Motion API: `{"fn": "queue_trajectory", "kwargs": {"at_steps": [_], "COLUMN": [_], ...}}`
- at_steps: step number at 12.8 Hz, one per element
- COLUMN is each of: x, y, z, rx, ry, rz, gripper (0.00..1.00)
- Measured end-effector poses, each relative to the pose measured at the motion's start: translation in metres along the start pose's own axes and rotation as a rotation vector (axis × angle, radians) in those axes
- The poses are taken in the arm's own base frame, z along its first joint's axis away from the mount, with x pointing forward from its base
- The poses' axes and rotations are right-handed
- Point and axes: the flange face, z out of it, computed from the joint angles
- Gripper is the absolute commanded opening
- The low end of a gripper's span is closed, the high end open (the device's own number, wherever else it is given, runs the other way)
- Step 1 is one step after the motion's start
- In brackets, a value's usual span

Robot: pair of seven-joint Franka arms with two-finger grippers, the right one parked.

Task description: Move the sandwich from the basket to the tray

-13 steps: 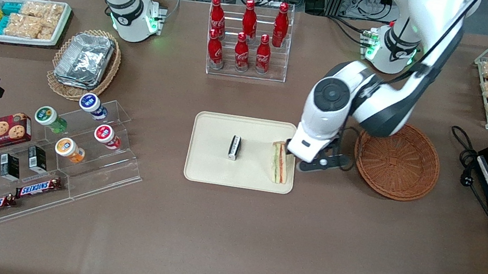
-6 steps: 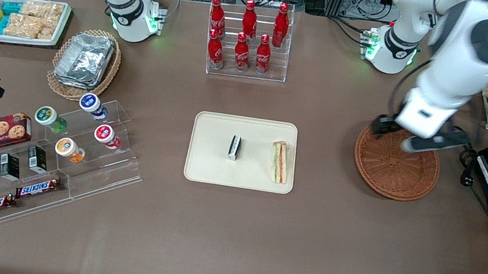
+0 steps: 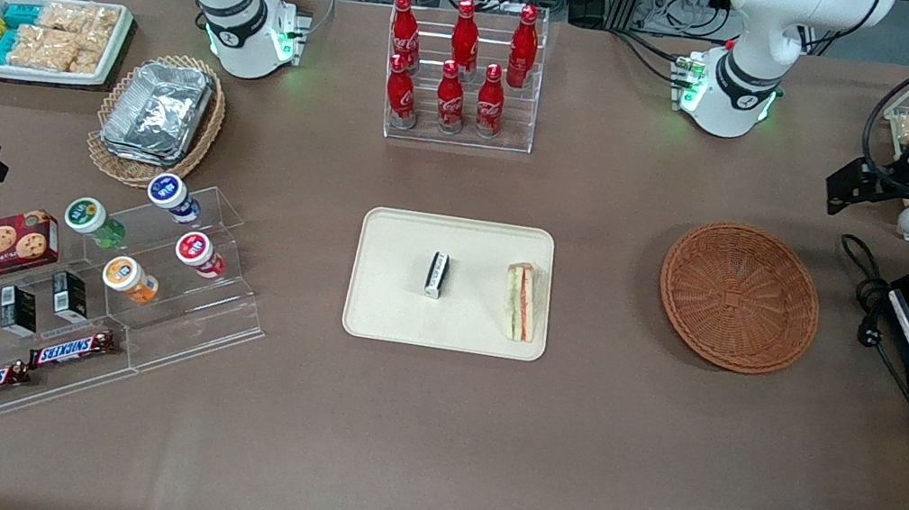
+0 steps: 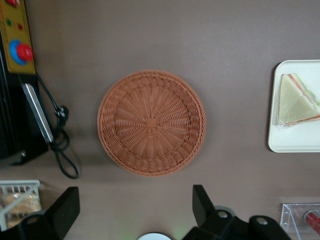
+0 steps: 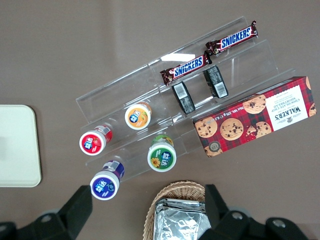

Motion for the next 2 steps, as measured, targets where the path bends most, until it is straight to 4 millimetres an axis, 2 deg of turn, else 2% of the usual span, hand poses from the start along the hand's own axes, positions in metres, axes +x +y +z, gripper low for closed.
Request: {"fn": "queue_trajectory", "kwargs": {"at_steps": [2], "x": [0.0133], "y": [0.0], "z": [-0.0123], "rx": [-0.001], "ry": [0.018], "rz": [0.014], "gripper": [1.0]}}
